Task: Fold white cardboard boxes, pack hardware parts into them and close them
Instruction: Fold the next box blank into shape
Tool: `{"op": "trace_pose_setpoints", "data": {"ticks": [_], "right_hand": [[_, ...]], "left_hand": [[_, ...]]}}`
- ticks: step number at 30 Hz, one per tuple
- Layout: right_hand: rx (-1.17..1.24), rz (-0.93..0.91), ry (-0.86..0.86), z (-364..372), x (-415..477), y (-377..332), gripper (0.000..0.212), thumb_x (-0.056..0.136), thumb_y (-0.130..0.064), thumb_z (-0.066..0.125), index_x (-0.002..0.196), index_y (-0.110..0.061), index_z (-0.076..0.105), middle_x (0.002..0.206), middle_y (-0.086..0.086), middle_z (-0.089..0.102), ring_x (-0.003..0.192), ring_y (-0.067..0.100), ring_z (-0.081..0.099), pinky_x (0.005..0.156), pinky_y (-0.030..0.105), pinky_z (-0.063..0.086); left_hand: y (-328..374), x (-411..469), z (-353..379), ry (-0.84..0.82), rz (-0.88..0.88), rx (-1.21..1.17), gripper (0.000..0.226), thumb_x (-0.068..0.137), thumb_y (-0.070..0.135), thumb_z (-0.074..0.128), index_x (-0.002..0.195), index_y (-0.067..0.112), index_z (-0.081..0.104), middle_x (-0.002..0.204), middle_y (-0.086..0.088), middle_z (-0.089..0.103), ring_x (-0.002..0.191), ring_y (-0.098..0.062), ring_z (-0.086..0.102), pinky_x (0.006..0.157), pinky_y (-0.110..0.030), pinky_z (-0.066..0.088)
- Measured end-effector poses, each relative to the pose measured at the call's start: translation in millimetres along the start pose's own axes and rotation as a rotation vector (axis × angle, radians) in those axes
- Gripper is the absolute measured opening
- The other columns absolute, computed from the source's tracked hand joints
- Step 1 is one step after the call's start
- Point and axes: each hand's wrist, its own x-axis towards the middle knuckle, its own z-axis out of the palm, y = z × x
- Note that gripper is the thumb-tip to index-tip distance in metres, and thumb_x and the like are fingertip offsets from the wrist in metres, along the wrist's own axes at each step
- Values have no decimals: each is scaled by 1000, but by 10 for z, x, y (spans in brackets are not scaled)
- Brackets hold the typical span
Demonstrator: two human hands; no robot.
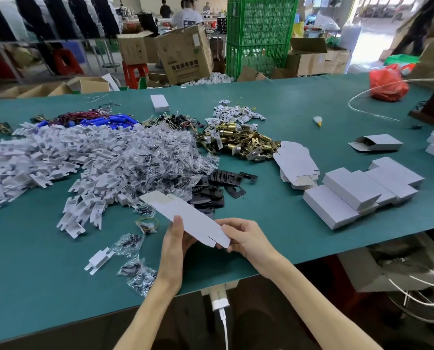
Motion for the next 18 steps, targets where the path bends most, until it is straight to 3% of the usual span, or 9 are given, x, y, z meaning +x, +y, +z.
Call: {"op": "trace_pose_setpoints", "data": {"ticks": [3,5,7,10,12,15,18], "right_hand": [[-89,-51,21,23,5,35,26,105,-8,50,114,-12,74,81,9,73,62,14,61,55,21,45],[-132,-113,29,53,-12,55,24,106,-13,53,118,-13,74,90,4,75,73,16,67,62,24,51],[-170,-196,24,78,-43,82,28,105,-25,55,123,-13,72,108,2,74,94,15,70,78,28,58],[-160,-259,-25,88,-87,109,49,99,-42,49,123,-4,70,121,15,67,112,26,67,97,37,56],[-156,-256,-43,94,-102,111,53,97,-50,52,113,-3,71,110,15,72,104,29,70,94,36,57],[-103,-264,4,90,-80,144,27,102,-28,60,117,-8,69,102,10,76,94,26,73,82,36,60],[116,-180,53,32,-30,158,31,101,-4,57,131,-11,54,112,11,75,99,29,73,80,35,60]], "left_hand": [[28,16,22,-10,-9,14,96,82,84,58,130,1,59,119,-22,72,111,-36,70,95,-39,57],[77,60,29,40,-40,-25,113,70,88,66,131,-6,52,118,-25,71,109,-35,71,91,-35,58],[123,128,24,120,-56,-51,118,61,89,72,127,-7,51,110,-22,69,102,-32,71,90,-35,59],[159,237,64,227,-47,4,96,65,74,81,125,5,53,108,-5,69,104,-22,71,92,-36,59],[99,300,83,312,-66,88,59,82,42,84,124,10,58,115,-3,73,112,-25,70,89,-34,58],[10,326,108,299,-139,109,17,97,12,71,112,11,64,106,-7,75,93,-28,71,68,-36,57],[-29,284,110,206,-169,50,13,100,8,66,112,8,64,99,-12,73,69,-20,62,47,-28,46]]}}
